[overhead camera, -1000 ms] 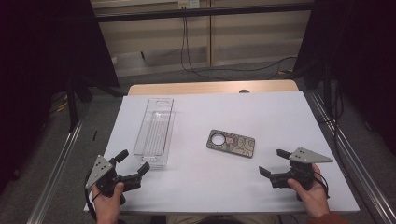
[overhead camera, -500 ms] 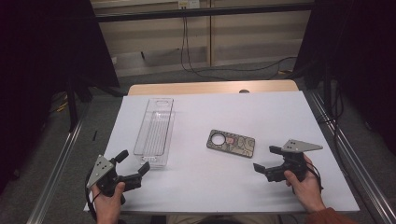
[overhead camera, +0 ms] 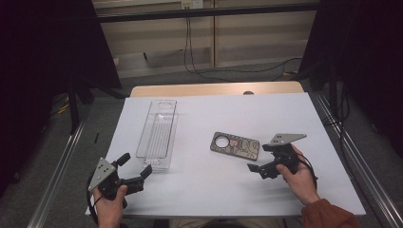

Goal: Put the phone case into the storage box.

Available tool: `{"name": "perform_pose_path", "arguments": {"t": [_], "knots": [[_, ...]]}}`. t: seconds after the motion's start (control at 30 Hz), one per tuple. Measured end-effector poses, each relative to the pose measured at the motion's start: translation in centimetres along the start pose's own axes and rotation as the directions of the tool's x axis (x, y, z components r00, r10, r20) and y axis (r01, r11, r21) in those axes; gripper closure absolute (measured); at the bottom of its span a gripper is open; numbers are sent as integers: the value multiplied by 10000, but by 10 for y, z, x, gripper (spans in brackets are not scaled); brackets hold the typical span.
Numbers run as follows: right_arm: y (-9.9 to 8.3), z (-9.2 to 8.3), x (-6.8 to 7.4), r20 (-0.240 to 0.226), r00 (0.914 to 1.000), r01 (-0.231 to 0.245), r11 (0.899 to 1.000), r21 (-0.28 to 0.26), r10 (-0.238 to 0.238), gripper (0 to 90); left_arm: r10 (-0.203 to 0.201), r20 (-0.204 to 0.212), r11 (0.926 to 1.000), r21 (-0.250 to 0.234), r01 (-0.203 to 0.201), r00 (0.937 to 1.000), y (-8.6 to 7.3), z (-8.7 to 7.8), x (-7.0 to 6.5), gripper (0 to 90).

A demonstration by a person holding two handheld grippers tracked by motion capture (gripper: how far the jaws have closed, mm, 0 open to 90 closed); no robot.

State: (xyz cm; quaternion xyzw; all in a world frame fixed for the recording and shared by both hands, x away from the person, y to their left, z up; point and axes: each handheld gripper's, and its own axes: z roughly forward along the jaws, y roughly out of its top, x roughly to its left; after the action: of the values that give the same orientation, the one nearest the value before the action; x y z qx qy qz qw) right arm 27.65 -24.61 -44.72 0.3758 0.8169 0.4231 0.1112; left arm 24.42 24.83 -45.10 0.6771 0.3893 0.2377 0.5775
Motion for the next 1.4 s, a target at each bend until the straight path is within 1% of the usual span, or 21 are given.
{"name": "perform_pose_path", "arguments": {"t": [0.03,0.07,0.17,0.33,0.4,0.43,0.47,0.5,0.53,0.6,0.67,0.73,0.8,0.83,1.0,1.1,1.13,1.2,1.33,1.37,1.4], "knots": [[0,0,0,0,10000,0,10000,0,0,23,-11,6,10000,-9,11,10000,0,0,0,38],[4,5,0,-308,9993,-207,9997,164,212,13,-19,47,10000,-21,19,10000,0,0,-1,37],[9,12,-1,-238,9997,-7,9990,441,17,20,52,67,10000,-18,-52,10000,0,0,-1,37],[22,21,-6,-129,9999,-47,9956,935,60,32,17,-21,10000,24,-17,10000,0,0,0,38],[25,22,-7,-137,9999,16,9948,1015,-3,32,-28,-23,10000,-2,28,10000,0,0,1,37],[27,24,-8,-82,9999,-113,9948,1016,121,30,-34,-32,10000,-21,34,10000,0,0,1,37],[30,27,-11,-180,9998,-2,9927,1205,23,31,-29,-31,10000,-19,29,10000,0,0,0,37],[31,27,-11,-1,10000,-92,9896,1432,94,35,-10,-11,10000,2,10,10000,0,0,0,37],[32,30,-13,52,10000,62,9910,1339,-69,40,-12,-7,10000,11,12,10000,0,0,0,37],[34,33,-15,-245,9993,314,9900,1375,-283,29,10,-28,10000,22,-10,10000,0,0,0,37],[36,38,-19,-174,9982,600,9878,1436,-581,24,-125,-30,9998,-120,125,9999,0,0,-1,37],[36,40,-20,-146,9991,421,9869,1558,-403,26,-156,-8,9997,-168,156,9999,1,1,-1,37],[40,44,-21,32,9985,534,9755,2133,-554,39,-119,-32,9999,-118,119,9999,0,1,-1,37],[45,47,-23,-54,9976,690,9754,2095,-694,27,-136,-22,9999,-107,136,9999,0,1,0,37],[54,53,-27,-352,9961,866,9695,2293,-806,45,-118,-6,9999,-101,118,9999,0,0,0,37],[63,58,-29,-448,9948,1001,9578,2695,-913,70,-57,28,10000,-43,58,10000,0,0,-1,37],[68,63,-30,-729,9937,1032,9504,2934,-854,61,-71,58,10000,-39,71,10000,0,0,-1,37],[71,65,-30,-682,9934,1090,9484,2978,-927,66,-14,67,10000,3,14,10000,0,0,-1,37],[78,75,-31,-723,9890,1465,9218,3589,-1290,78,-71,65,10000,-40,71,10000,0,0,-1,37],[79,78,-32,-821,9862,1640,9134,3725,-1436,77,-39,43,10000,-9,39,10000,0,0,0,37],[80,81,-33,-879,9857,1674,8990,4046,-1440,76,-34,43,10000,1,34,10000,0,0,0,37]]}}
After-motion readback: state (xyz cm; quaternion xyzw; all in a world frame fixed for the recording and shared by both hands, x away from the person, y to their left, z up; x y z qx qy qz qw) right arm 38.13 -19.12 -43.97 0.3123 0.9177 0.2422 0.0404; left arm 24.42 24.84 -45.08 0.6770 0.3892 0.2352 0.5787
